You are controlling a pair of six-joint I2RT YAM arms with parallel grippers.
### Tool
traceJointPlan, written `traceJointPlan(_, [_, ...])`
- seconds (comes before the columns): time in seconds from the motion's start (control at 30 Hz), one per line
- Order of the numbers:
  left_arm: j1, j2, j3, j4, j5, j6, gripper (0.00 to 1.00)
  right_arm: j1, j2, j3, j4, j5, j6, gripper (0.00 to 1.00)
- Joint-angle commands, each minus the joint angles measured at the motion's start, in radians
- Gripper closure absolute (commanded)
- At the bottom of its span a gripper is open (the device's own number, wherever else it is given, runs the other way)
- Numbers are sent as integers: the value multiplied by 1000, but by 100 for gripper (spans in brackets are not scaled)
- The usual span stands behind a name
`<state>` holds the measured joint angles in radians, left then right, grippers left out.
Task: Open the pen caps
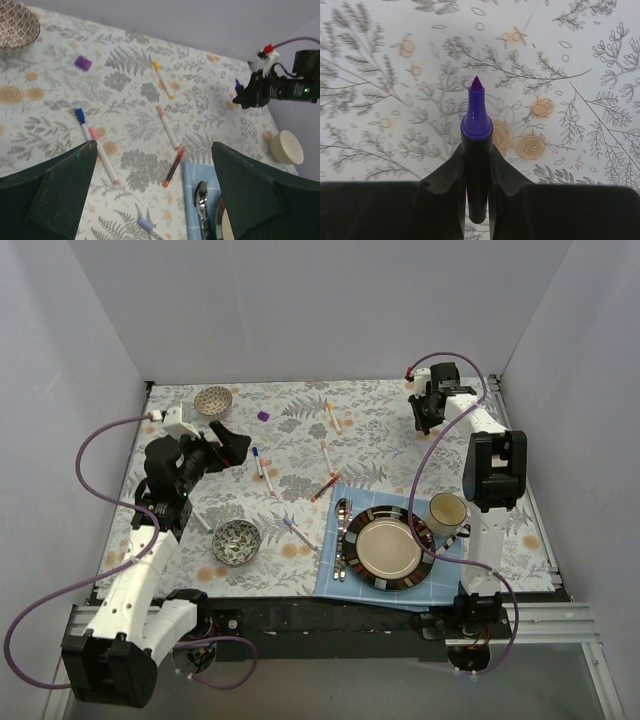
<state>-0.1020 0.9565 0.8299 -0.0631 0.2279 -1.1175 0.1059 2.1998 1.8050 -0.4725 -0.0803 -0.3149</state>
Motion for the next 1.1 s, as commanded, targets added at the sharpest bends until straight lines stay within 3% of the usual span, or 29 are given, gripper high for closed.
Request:
traceJointPlan(0.0, [-2,-125,-139,-27,-59,68,2,-38,52,129,-98,36,-38,84])
traceJointPlan(0.2, [-2,-142,-150,-44,-73,88,2,-74,143,241,-147,-1,-26,76])
traceJointPlan(0.37, [-2,-145,-153,-49,-78,93,2,-81,181,263,-160,-12,-24,59])
traceJointPlan(0.6, [-4,-130,-158,-55,-73,88,2,-95,166,257,-150,-39,-18,55])
traceJointPlan(0.8, [-2,-76,-153,-57,-36,42,2,-94,-1,173,-109,-148,-4,51])
traceJointPlan(1.07, [-2,189,-77,-113,25,-62,2,-86,-337,-165,29,-567,48,45])
